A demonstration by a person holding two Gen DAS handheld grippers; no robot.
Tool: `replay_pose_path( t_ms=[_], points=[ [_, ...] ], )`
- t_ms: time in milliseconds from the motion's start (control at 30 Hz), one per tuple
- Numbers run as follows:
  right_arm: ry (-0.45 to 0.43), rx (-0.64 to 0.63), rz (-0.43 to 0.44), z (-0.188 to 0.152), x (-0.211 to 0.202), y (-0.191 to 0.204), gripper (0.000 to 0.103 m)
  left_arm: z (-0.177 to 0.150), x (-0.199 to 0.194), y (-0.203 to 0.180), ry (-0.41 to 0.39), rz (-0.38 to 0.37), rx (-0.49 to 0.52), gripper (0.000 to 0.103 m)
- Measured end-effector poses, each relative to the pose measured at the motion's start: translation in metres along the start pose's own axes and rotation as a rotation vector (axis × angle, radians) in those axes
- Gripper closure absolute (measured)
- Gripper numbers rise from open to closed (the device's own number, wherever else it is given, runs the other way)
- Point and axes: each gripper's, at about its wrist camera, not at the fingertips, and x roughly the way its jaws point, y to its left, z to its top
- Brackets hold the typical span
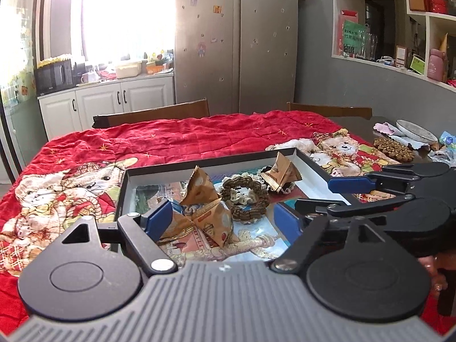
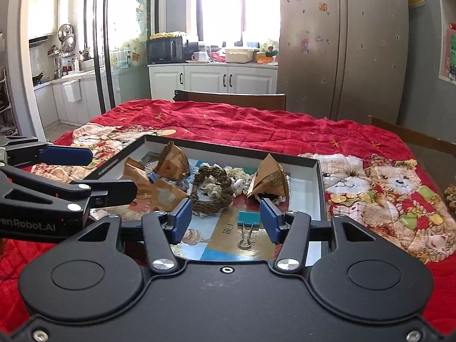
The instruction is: Organize objects
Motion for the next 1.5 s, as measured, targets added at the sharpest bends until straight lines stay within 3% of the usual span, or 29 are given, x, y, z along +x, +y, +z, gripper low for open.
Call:
replay_pose_path(
  t_ms=[267,400,833,1067,1500],
  points=[
    [0.001,0.018,-0.016,-0.001,-0.030,0.005,0.033,-0.005,-0.032,0.002,-0.044,0.022,0.014,0.001],
    [0.009,0.009,-0.017,-0.004,-0.042,0.010,0.024,-0.008,-0.045,0.004,-0.048,0.030,0.018,0.000],
    [-0.006,-0.050,-0.055,-0.012,-0.082,0.032,0.013,-0.025,-0.080,0.007,-0.029,0.030,0.023,0.000],
    [0.010,0.010,-0.035,-0.018,-0.099,0.033,0.006,-0.038,-0.094,0.005,-0.020,0.025,0.021,0.000],
    [0.034,0.054,-0.096,-0.037,-0.119,0.037,0.003,-0.057,-0.106,0.007,0.020,0.025,-0.043,0.000]
  ],
)
